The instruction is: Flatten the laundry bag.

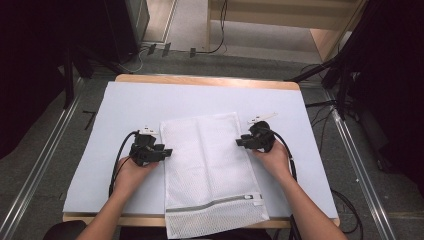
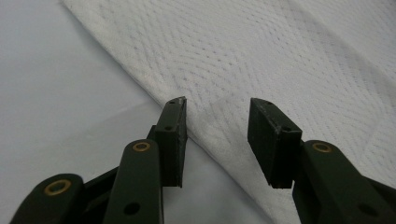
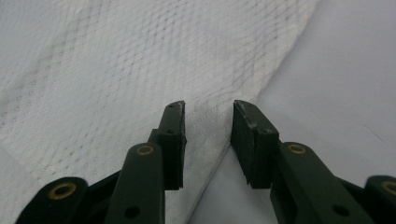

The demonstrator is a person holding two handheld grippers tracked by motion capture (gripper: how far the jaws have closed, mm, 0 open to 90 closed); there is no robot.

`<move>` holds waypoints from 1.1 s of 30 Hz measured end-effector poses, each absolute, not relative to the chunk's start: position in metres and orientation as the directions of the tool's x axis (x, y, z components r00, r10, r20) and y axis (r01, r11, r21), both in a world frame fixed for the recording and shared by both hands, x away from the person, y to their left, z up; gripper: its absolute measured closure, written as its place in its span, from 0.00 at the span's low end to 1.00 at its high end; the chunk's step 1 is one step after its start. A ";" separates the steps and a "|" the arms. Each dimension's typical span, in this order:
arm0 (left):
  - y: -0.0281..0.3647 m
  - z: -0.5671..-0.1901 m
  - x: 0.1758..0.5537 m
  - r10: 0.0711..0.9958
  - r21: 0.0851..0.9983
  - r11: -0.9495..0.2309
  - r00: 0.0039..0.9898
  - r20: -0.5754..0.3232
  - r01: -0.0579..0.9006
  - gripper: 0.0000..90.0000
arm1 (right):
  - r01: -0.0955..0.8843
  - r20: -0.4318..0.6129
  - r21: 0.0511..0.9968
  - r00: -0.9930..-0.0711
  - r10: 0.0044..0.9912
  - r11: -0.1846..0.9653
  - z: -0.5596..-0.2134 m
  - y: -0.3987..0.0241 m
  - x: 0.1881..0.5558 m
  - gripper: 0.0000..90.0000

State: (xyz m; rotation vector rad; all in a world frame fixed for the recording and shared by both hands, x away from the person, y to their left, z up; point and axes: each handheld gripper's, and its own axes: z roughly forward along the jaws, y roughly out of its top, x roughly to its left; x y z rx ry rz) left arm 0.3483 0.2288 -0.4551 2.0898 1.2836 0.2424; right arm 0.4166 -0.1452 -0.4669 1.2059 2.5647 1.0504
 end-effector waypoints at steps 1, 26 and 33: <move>0.228 -0.456 0.348 0.846 0.624 -0.287 0.498 -0.190 0.727 0.68 | 0.626 0.163 0.636 -0.681 0.714 0.452 -0.467 -0.143 0.415 0.75; 0.236 -0.439 0.382 0.840 0.642 -0.265 0.500 -0.213 0.719 1.00 | 0.640 0.160 0.644 -0.648 0.745 0.419 -0.452 -0.137 0.421 1.00; 0.247 -0.432 0.409 0.851 0.646 -0.256 0.485 -0.203 0.720 0.99 | 0.637 0.154 0.664 -0.629 0.762 0.391 -0.446 -0.132 0.436 1.00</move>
